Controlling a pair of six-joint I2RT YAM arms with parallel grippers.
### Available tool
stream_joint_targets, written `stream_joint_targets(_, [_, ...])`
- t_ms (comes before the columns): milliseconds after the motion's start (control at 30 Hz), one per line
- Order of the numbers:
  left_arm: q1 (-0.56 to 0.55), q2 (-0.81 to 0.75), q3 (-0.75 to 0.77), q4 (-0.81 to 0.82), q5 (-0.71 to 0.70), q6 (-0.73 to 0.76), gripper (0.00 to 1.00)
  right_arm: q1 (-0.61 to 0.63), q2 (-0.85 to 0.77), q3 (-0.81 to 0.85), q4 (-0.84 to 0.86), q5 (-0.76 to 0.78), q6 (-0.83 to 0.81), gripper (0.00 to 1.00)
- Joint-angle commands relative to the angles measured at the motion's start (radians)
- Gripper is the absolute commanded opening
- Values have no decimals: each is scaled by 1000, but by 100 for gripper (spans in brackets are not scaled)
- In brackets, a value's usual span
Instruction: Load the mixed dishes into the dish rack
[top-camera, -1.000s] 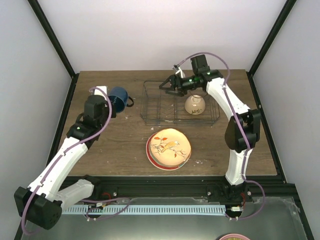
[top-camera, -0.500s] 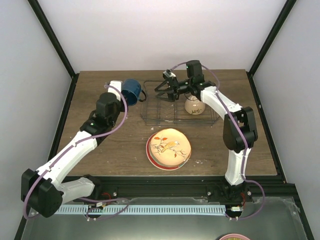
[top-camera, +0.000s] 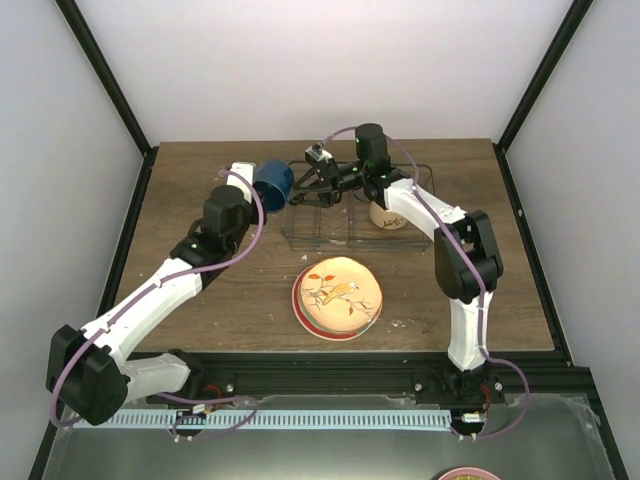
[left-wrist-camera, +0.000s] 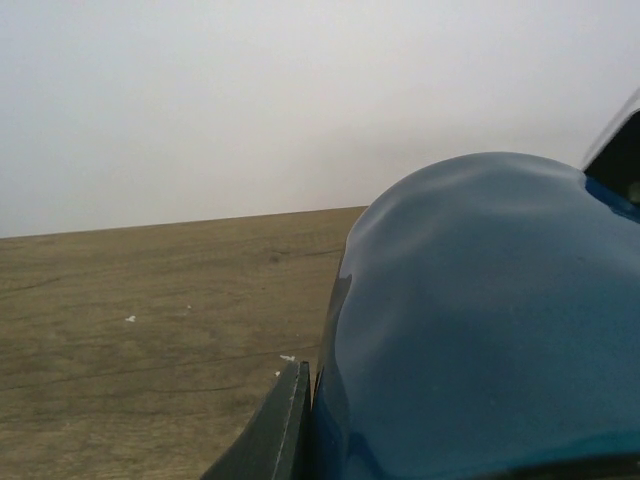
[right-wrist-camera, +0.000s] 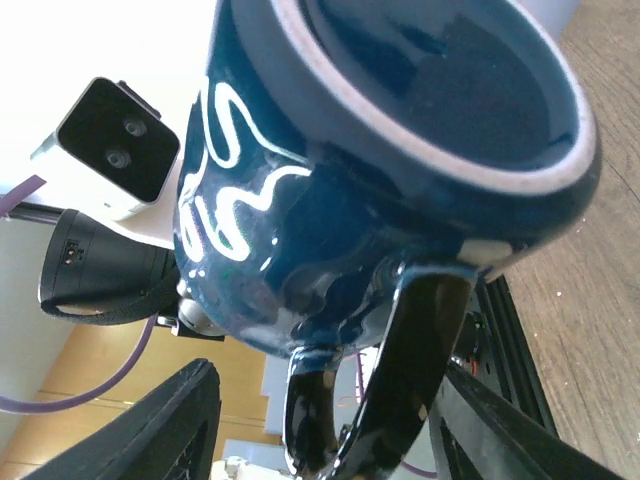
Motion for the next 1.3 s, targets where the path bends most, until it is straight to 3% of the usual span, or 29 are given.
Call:
stream_joint_targets(0, [-11, -2, 22, 118, 6, -41, 0, 12, 23, 6, 90, -19, 56, 54])
stream_joint_targets(300, [-12, 20, 27, 117, 19, -45, 0, 13, 30, 4, 99, -30, 56, 21])
stream_joint_targets(633, [-20, 45, 18, 97, 49, -89, 2, 13, 39, 16, 142, -35, 74, 3])
stream_joint_targets(800, [-20, 33, -6, 80, 31, -83, 17, 5, 39, 23, 151, -6, 73, 1])
stream_joint_targets(967, [-20, -2, -49, 61, 17, -110, 39, -25, 44, 22, 151, 23, 65, 1])
stream_joint_targets(1267, [-19, -22, -82, 24, 17, -126, 50, -65, 47, 18, 124, 45, 36, 1])
